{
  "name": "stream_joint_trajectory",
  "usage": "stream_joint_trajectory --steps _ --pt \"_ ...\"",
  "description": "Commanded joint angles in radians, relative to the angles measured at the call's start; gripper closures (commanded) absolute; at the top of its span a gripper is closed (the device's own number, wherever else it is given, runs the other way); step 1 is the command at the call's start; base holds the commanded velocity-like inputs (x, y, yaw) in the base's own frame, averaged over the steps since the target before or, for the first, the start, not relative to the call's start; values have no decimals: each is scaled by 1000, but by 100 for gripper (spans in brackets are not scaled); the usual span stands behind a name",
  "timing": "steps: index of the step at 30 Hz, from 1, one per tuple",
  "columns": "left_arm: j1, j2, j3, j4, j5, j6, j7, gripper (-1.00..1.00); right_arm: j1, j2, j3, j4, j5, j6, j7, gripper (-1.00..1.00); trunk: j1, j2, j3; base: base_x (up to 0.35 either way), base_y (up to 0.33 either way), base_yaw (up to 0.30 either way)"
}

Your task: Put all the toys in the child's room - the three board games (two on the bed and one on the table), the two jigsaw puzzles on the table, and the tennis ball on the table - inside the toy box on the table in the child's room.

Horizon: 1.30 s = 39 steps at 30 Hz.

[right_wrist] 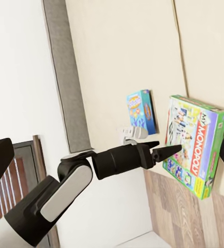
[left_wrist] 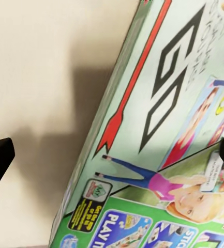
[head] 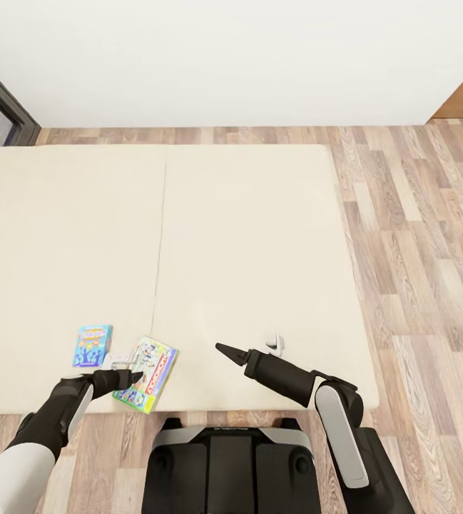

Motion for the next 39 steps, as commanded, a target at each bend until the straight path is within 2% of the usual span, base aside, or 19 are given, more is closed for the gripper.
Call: stream_joint_trajectory --steps 1,24,39 --pt "1 -2 9 6 -20 -1 -10 -100 0 1 -1 -1 2 4 3 -100 1 -1 -3 0 0 0" --pt "1 -2 9 6 -20 -1 -12 -100 0 4 -1 4 12 2 3 -100 1 -1 -40 0 0 0" --pt "1 -2 9 6 -20 0 -12 -100 0 4 -1 4 13 2 3 -100 1 -1 -43 0 -133 0"
